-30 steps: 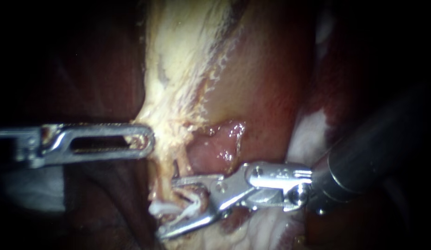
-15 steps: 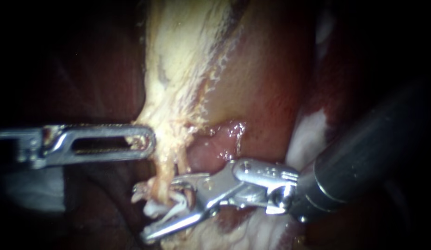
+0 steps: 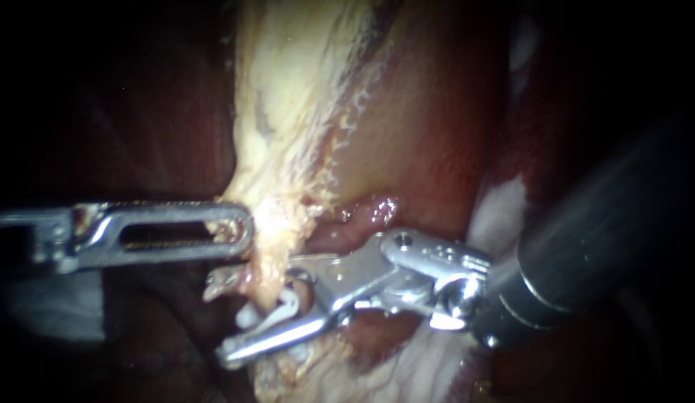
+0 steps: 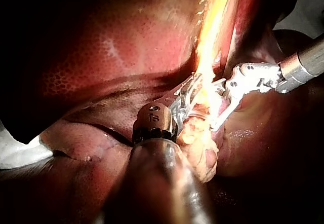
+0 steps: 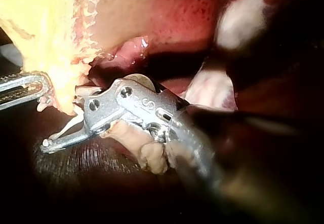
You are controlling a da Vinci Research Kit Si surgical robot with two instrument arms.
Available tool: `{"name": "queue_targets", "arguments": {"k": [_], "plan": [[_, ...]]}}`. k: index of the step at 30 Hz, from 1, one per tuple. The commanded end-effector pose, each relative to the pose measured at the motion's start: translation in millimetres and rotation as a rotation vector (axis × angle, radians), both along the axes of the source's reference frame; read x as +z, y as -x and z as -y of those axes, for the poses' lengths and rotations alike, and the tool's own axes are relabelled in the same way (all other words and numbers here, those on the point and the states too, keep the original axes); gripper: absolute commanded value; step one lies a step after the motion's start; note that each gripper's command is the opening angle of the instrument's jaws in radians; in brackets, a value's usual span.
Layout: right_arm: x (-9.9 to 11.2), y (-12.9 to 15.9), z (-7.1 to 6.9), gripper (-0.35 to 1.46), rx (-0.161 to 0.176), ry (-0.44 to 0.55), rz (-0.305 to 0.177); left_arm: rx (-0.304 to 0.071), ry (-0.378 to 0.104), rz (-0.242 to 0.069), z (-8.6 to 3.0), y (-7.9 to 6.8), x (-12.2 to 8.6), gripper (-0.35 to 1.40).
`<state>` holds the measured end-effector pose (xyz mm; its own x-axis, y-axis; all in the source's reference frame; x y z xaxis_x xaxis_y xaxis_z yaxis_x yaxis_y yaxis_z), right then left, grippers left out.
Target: Clipping third clip left tube
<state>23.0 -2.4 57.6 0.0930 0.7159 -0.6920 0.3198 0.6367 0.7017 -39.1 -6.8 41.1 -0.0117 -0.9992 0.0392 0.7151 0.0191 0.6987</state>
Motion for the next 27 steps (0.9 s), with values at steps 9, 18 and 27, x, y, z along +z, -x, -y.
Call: {"name": "queue_targets", "arguments": {"k": [9,18,27], "plan": [[0.1,0.1,-0.2,0.38,0.004,-0.001,0.003,0.001,-0.001,0.001,0.0,0.0,-0.1,-0.35],[1.1,3.0,-1.0,-0.35,0.065,-0.07,0.118,0.001,-0.002,0.001,0.0,0.1,-0.1,-0.35],[1.1,3.1,-1.0,-0.35,0.056,-0.081,0.118,0.001,-0.001,0.001,0.0,0.1,-0.1,-0.35]]}}
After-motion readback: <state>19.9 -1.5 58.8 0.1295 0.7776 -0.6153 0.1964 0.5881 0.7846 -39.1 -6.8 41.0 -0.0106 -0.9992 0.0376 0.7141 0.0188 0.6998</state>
